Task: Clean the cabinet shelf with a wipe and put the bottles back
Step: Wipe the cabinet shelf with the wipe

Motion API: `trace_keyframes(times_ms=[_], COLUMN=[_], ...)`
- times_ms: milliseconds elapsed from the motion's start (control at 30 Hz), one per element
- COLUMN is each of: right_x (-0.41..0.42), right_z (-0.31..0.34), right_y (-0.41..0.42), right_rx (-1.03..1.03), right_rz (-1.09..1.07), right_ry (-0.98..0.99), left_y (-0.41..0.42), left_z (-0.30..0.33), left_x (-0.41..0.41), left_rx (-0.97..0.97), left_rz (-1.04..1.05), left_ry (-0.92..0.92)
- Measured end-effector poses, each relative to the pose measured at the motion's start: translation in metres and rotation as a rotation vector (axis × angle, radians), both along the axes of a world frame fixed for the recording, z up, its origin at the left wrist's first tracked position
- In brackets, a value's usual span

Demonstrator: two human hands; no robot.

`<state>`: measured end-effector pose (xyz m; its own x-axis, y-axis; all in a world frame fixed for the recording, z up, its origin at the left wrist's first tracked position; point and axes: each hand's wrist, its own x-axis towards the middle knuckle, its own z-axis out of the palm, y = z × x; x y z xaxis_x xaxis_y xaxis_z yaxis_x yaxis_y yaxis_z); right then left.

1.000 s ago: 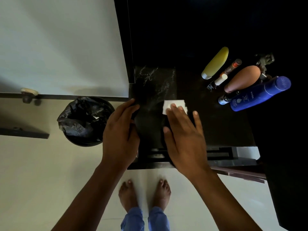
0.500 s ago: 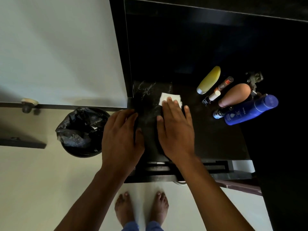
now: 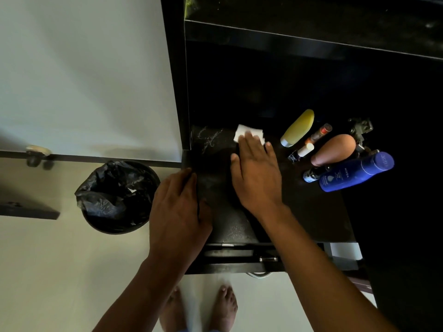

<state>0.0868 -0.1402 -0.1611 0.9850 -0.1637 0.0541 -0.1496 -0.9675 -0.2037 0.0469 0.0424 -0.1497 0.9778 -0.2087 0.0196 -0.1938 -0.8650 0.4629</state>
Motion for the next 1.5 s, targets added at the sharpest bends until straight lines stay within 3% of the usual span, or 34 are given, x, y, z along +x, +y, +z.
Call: trace_keyframes(times_ms=[133, 267, 567, 967, 1233, 1367, 1500], right_x=[0.036, 0.016, 0.055, 0.080, -0.007, -0.051, -0.030], right_z=[-0.002, 0.003, 0.003, -0.001, -0.002, 0.005, 0.009], right_y=[0.008, 0.013, -0.004, 0.043, 0.040, 0.034, 0.011], right_rx=[0.079, 0.046, -0.064, 0.044, 0.157, -0.007, 0.042], right_rz=[0.082, 0.218, -0.055, 0.204, 0.355, 0.426, 0.257], right_ry=[-0.033, -0.004, -0.112, -0.135, -0.149, -0.032, -0.065], left_y=[-0.001, 0.000, 0.006, 0.006, 0.004, 0.006, 0.006], left_z=[-0.002, -0.004, -0.004, -0.002, -0.005, -0.009, -0.004], left_x=[-0.002, -0.002, 0.004, 0.003, 0.001, -0.002, -0.002], left_rx=[0.014, 0.013, 0.026, 0.051, -0.051, -0.078, -0.093], left_rz=[-0.018, -0.024, -0.041, -0.041, 0.007, 0.002, -0.009], left_ry=[-0.002, -0.005, -0.012, -0.016, -0.028, -0.030, 0.002])
